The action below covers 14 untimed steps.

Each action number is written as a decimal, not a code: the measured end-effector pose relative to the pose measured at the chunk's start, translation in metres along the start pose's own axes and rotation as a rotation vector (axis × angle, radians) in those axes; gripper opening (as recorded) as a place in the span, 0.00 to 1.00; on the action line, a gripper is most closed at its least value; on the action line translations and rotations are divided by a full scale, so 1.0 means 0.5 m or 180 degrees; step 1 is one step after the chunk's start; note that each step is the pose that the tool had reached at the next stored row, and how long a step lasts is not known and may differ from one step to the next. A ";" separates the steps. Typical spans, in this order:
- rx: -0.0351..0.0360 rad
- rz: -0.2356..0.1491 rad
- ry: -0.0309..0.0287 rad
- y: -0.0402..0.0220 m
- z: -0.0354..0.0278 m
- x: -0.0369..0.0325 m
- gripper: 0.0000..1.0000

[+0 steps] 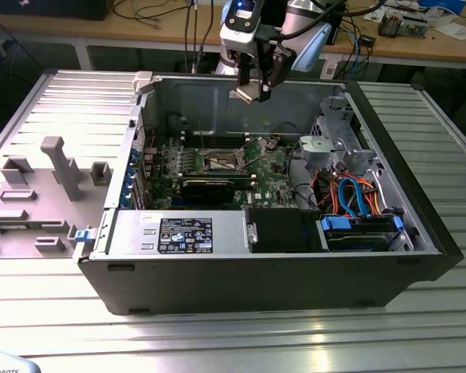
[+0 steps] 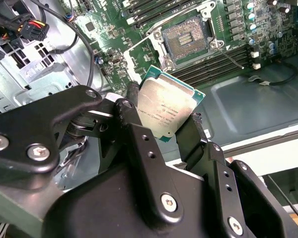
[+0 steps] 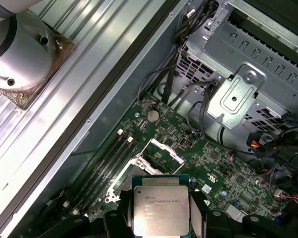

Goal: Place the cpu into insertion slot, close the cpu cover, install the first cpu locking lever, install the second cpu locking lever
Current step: 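Place the cpu into insertion slot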

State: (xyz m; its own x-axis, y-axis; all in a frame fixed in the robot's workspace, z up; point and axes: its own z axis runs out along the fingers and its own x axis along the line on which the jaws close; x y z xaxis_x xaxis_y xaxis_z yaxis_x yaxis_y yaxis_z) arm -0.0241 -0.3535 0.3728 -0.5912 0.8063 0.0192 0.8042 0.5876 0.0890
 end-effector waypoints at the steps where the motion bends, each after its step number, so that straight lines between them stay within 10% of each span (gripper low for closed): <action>1: 0.0000 0.0015 -0.0001 0.000 0.000 0.000 0.54; 14: -0.0005 0.0238 -0.0021 0.000 0.001 0.000 0.54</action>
State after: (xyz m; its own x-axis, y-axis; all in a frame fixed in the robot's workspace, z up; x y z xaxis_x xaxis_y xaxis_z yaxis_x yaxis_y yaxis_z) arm -0.0241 -0.3534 0.3725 -0.5291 0.8483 0.0192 0.8460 0.5257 0.0890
